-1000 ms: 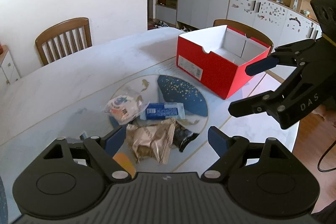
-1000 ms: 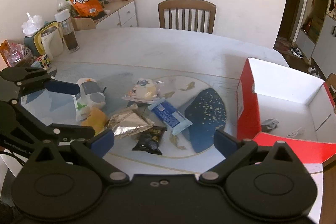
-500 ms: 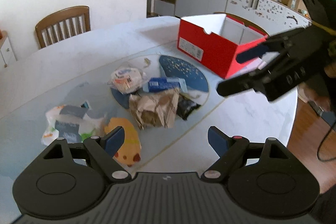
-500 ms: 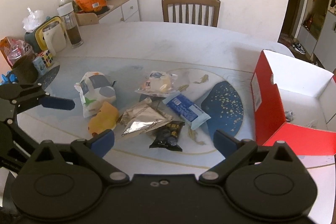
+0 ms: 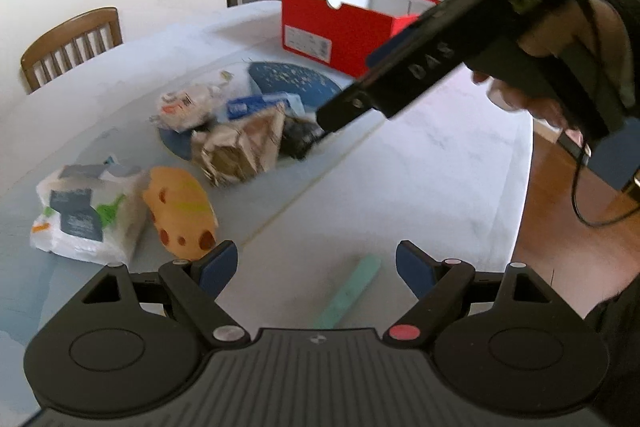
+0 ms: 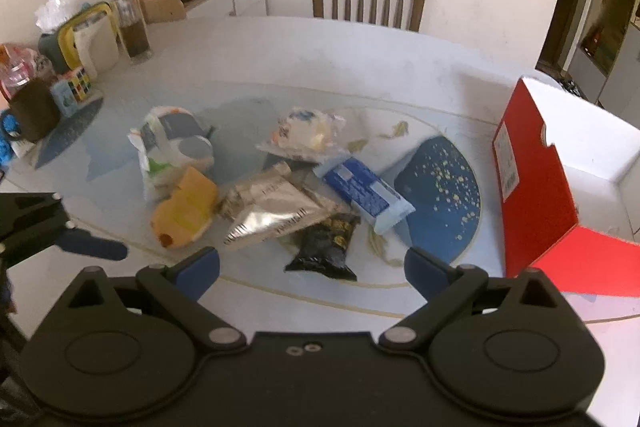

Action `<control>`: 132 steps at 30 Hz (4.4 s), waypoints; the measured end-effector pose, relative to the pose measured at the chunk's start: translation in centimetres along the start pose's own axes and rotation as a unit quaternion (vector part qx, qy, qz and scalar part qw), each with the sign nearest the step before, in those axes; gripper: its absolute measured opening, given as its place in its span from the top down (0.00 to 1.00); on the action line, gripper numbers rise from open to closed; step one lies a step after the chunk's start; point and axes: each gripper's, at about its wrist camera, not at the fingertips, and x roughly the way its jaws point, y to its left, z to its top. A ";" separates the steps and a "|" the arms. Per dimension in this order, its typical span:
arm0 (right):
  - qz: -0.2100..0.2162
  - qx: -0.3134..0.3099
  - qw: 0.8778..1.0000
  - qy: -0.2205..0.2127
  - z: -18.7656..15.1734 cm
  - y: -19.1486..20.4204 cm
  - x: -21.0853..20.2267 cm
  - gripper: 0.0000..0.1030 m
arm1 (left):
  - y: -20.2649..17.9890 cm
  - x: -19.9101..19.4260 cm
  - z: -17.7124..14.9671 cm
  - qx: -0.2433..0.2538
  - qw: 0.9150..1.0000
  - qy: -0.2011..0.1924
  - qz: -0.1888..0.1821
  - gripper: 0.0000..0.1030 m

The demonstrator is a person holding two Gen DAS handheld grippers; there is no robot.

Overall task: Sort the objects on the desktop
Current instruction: 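Lift both grippers out of the red box back over the table, then grasp the mint-green plastic strip with left gripper while right gripper grasps the black snack packet, then carry the black snack packet toward the red box while left gripper holds the green strip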

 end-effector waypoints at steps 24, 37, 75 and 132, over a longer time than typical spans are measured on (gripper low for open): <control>-0.013 0.005 1.000 0.025 -0.4 -0.6 5.5 0.16 | -2.4 2.4 -2.4 0.074 0.997 0.014 0.005 0.55; -0.006 -0.008 1.000 0.030 -0.1 -0.3 7.0 0.18 | -2.3 2.9 -3.1 0.060 0.998 0.023 -0.006 0.68; -0.007 0.034 0.998 0.042 -1.5 -2.4 6.2 0.65 | 0.7 3.4 -1.2 -0.029 1.000 -0.002 0.006 0.90; 0.056 0.023 0.998 -0.026 1.2 -19.1 -6.2 0.66 | -5.8 9.1 17.7 -0.085 0.992 -0.082 0.044 0.90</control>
